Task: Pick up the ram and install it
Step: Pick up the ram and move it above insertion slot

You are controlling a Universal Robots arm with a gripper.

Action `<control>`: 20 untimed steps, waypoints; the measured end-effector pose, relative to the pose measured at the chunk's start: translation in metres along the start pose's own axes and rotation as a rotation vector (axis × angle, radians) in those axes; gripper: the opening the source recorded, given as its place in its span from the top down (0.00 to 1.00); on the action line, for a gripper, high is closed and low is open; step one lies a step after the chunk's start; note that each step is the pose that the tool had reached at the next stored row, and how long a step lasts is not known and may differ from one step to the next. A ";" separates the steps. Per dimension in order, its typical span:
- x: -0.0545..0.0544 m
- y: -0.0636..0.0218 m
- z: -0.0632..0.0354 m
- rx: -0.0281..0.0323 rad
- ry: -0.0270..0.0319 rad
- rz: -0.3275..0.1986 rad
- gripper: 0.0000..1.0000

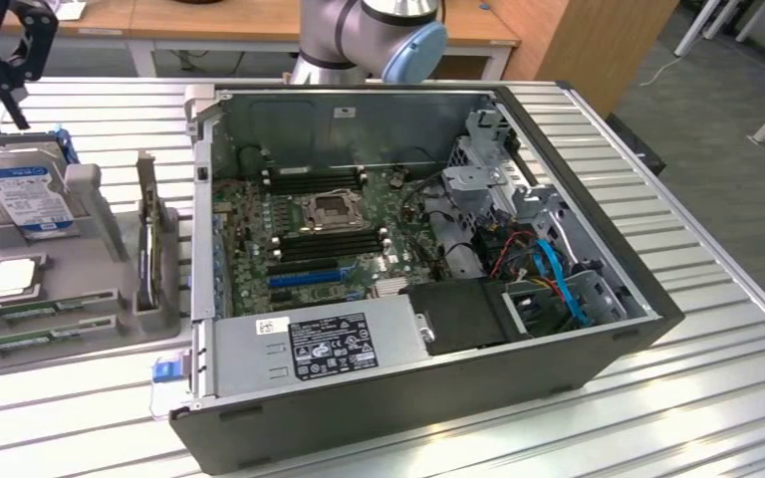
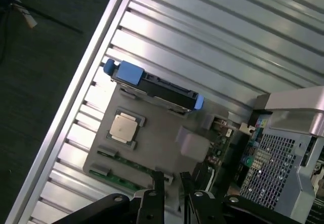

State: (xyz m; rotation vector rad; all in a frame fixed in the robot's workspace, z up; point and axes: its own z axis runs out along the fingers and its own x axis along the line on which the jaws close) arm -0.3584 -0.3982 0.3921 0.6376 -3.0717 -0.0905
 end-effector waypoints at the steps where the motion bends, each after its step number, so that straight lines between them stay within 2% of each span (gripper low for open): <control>1: 0.000 0.0000 0.0000 -0.0005 0.0018 -0.013 0.74; 9: 0.000 0.0000 -0.0001 -0.0033 0.0131 -0.127 0.74; 20: 0.000 0.0000 0.0000 -0.0051 0.0253 -0.316 0.74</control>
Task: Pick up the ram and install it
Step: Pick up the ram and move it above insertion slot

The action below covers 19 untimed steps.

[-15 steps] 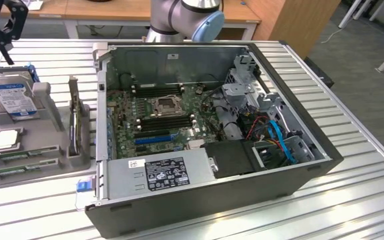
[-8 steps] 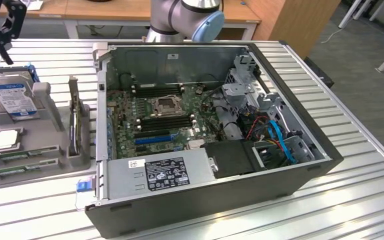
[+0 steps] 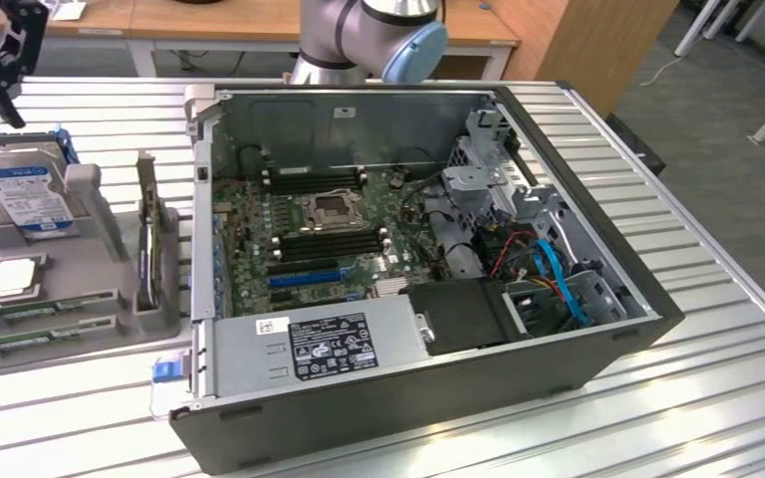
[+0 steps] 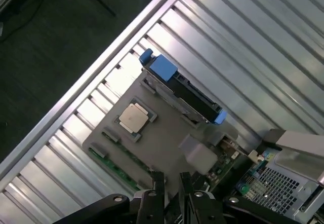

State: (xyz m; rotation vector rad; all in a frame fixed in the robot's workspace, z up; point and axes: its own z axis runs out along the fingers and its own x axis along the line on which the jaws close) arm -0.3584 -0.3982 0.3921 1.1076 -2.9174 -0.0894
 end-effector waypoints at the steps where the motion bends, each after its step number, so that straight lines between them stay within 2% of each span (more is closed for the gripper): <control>1: 0.000 0.0000 0.0000 0.0000 0.0011 -0.018 0.74; 19: 0.000 0.0000 0.0001 -0.0006 0.0208 -0.343 0.74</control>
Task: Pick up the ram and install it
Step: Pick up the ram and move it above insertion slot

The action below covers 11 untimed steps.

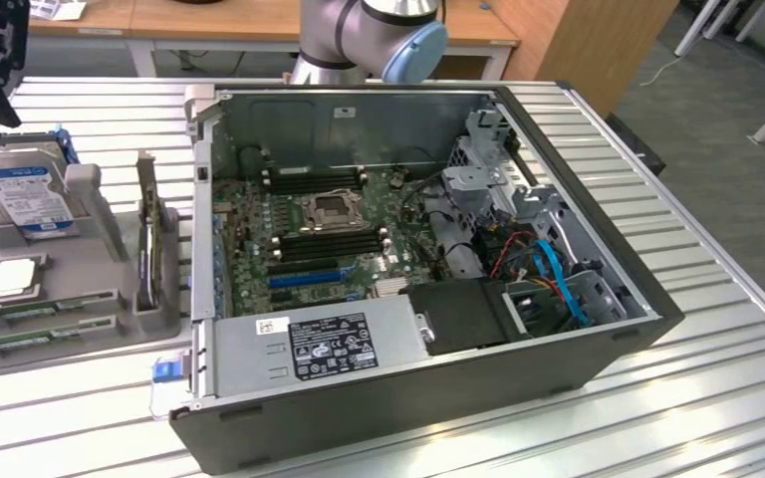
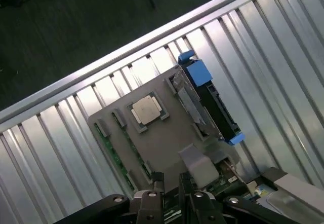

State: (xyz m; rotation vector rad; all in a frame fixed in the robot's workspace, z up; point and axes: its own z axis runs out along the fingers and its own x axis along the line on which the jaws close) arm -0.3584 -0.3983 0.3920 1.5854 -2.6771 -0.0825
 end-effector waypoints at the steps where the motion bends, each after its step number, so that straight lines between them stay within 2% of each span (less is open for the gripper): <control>1: 0.000 0.0000 0.0000 -0.0001 0.0011 -0.018 0.74; 11: 0.000 0.0000 0.0000 -0.0004 0.0121 -0.200 0.74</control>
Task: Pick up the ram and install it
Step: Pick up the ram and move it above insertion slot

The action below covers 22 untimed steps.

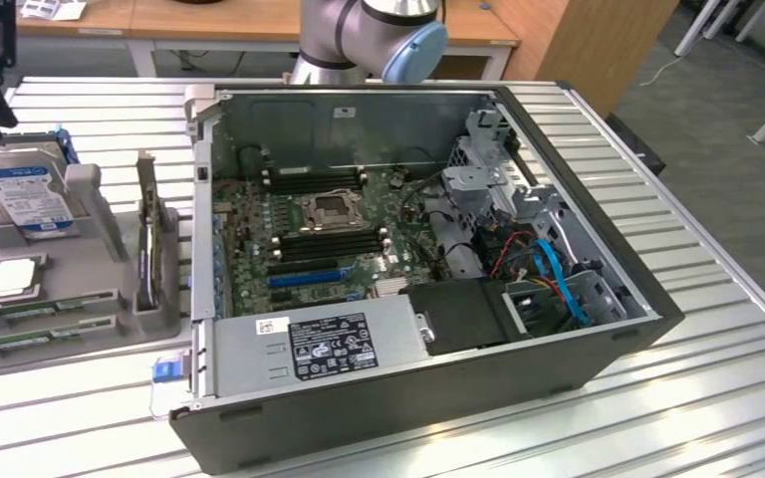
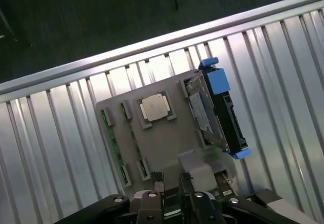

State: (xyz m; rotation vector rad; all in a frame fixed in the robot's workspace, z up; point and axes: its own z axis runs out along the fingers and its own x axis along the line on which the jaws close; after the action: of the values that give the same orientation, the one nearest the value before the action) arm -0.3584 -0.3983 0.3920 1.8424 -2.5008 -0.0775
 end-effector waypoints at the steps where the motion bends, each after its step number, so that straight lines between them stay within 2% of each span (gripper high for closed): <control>1: 0.000 0.0000 0.0000 0.0000 0.0011 -0.018 0.74; 17: 0.000 0.0000 0.0001 -0.0005 0.0186 -0.307 0.74; 22: 0.000 0.0000 0.0001 -0.0005 0.0193 -0.317 0.74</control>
State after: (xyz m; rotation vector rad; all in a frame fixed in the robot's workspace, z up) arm -0.3584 -0.3983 0.3919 2.2093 -2.1732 -0.0678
